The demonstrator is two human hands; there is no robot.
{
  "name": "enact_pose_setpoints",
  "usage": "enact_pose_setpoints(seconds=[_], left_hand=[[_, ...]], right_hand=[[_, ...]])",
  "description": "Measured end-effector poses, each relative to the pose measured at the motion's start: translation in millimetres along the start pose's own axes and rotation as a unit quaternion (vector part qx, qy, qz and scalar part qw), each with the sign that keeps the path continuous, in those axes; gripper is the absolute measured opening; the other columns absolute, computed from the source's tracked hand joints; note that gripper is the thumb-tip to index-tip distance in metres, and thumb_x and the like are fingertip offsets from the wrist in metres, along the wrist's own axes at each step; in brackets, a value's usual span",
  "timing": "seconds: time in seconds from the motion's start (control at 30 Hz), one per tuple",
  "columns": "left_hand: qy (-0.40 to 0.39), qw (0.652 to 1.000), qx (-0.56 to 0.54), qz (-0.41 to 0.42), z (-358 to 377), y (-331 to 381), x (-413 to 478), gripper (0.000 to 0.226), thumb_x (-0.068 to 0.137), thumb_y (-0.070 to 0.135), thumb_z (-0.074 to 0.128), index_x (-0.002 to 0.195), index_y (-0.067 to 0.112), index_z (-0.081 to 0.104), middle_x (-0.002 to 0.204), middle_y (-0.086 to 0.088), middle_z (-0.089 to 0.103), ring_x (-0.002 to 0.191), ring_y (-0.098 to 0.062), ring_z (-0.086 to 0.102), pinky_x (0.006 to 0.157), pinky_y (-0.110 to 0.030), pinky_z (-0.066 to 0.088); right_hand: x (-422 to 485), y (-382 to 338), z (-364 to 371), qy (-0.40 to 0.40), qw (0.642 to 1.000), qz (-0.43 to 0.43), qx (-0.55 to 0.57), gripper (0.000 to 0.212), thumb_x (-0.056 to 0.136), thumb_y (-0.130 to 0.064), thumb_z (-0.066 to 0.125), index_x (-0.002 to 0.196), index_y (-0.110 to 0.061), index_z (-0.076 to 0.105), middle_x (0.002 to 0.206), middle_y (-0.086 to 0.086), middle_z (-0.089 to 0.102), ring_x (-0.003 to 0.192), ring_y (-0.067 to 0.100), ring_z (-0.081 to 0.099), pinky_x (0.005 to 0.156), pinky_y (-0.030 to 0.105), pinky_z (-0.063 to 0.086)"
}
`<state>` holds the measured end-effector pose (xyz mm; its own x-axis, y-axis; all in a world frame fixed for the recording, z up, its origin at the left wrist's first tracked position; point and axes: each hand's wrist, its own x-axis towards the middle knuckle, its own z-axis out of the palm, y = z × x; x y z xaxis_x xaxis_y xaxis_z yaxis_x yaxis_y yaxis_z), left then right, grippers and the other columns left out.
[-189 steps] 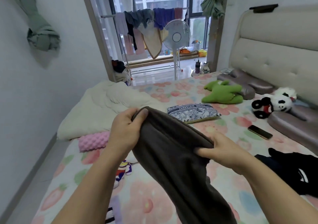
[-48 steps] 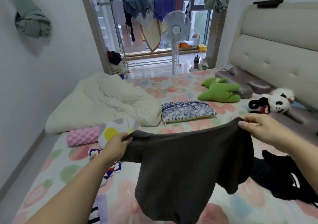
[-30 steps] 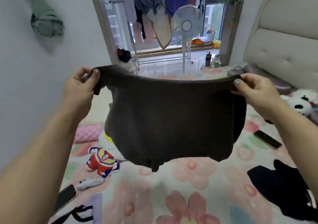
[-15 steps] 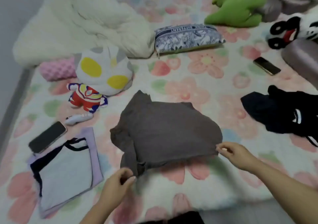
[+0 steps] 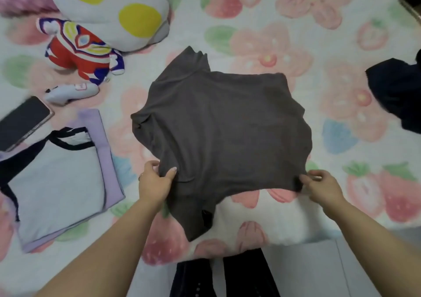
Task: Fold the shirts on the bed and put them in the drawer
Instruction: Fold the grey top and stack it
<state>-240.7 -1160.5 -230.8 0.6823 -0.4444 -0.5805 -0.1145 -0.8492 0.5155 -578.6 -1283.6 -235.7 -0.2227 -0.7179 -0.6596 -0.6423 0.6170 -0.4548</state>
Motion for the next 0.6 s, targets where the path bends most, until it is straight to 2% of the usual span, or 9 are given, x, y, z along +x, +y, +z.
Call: enact_pose_setpoints(seconds=[0.07, 0.1, 0.17, 0.23, 0.3, 0.37, 0.47, 0.53, 0.6], left_hand=[[0.032, 0.997, 0.062, -0.031, 13, -11, 9, 0.07, 0.075, 0.043, 0.071, 0.127, 0.009, 0.038, 0.12, -0.018, 0.054, 0.113, -0.038, 0.048, 0.096, -0.043, 0.04], [0.04, 0.996, 0.073, -0.043, 21, -15, 11, 0.074, 0.074, 0.045, 0.072, 0.128, 0.007, 0.037, 0.123, -0.02, 0.051, 0.115, -0.039, 0.046, 0.098, -0.044, 0.038], [0.046, 0.997, 0.031, -0.058, 35, -21, 11, 0.062, 0.078, 0.039, 0.07, 0.118, 0.001, 0.042, 0.118, -0.023, 0.054, 0.11, -0.04, 0.05, 0.089, -0.038, 0.04], [0.067, 0.996, -0.024, -0.049, 41, -30, 6, 0.04, 0.085, 0.029, 0.064, 0.103, -0.002, 0.047, 0.107, -0.024, 0.058, 0.101, -0.039, 0.054, 0.076, -0.032, 0.035], [0.093, 0.994, -0.037, -0.049, 39, -44, -3, 0.027, 0.089, 0.025, 0.059, 0.093, 0.001, 0.047, 0.097, -0.023, 0.059, 0.096, -0.039, 0.055, 0.072, -0.031, 0.03], [0.067, 0.996, -0.018, -0.059, 37, -61, -18, 0.027, 0.089, 0.022, 0.058, 0.091, -0.002, 0.048, 0.091, -0.023, 0.058, 0.094, -0.04, 0.055, 0.07, -0.032, 0.03], [0.041, 0.998, 0.019, -0.05, 35, -69, -32, 0.034, 0.086, 0.027, 0.062, 0.098, 0.0, 0.044, 0.088, -0.018, 0.056, 0.095, -0.041, 0.055, 0.069, -0.035, 0.032], [0.098, 0.995, 0.036, 0.003, 25, -52, -22, 0.056, 0.081, 0.04, 0.065, 0.115, 0.002, 0.041, 0.102, -0.021, 0.057, 0.102, -0.041, 0.053, 0.08, -0.041, 0.038], [0.182, 0.976, 0.072, 0.093, 10, -22, 2, 0.076, 0.073, 0.049, 0.059, 0.129, 0.003, 0.037, 0.114, -0.027, 0.054, 0.11, -0.043, 0.047, 0.092, -0.047, 0.037]], right_hand=[[10, 1, 17, -0.009, 0.997, 0.055, 0.046, 0.021, 0.082, -0.028, 0.068, 0.082, -0.009, 0.058, 0.088, 0.008, 0.059, 0.071, 0.023, 0.055, 0.066, 0.031, 0.045], [14, 2, 26, -0.013, 0.996, 0.068, 0.062, 0.02, 0.082, -0.026, 0.069, 0.08, -0.007, 0.06, 0.085, 0.008, 0.06, 0.068, 0.023, 0.055, 0.061, 0.028, 0.044], [18, 3, 40, -0.02, 0.993, 0.078, 0.088, 0.019, 0.085, -0.021, 0.066, 0.089, -0.004, 0.061, 0.085, 0.01, 0.061, 0.067, 0.025, 0.056, 0.062, 0.033, 0.046], [19, 8, 40, -0.014, 0.993, 0.065, 0.093, 0.016, 0.089, -0.02, 0.061, 0.089, -0.004, 0.058, 0.081, 0.012, 0.06, 0.06, 0.024, 0.052, 0.062, 0.036, 0.045], [18, 23, 25, 0.031, 0.999, 0.029, 0.016, 0.02, 0.089, -0.022, 0.06, 0.081, -0.004, 0.058, 0.077, 0.014, 0.06, 0.058, 0.025, 0.05, 0.06, 0.034, 0.042], [8, 42, 6, 0.048, 0.997, 0.015, -0.05, 0.024, 0.088, -0.025, 0.061, 0.083, -0.001, 0.061, 0.077, 0.016, 0.063, 0.064, 0.027, 0.054, 0.062, 0.035, 0.041], [-3, 54, -3, 0.031, 0.997, 0.026, -0.073, 0.028, 0.082, -0.029, 0.068, 0.088, -0.003, 0.057, 0.082, 0.014, 0.065, 0.077, 0.031, 0.059, 0.069, 0.037, 0.042], [4, 39, -4, 0.082, 0.993, -0.011, -0.087, 0.04, 0.078, -0.031, 0.072, 0.101, -0.005, 0.052, 0.089, 0.012, 0.061, 0.088, 0.033, 0.058, 0.077, 0.04, 0.043], [23, 9, -7, 0.151, 0.978, -0.091, -0.109, 0.052, 0.076, -0.03, 0.074, 0.113, -0.004, 0.049, 0.1, 0.017, 0.059, 0.099, 0.036, 0.054, 0.086, 0.045, 0.043]])
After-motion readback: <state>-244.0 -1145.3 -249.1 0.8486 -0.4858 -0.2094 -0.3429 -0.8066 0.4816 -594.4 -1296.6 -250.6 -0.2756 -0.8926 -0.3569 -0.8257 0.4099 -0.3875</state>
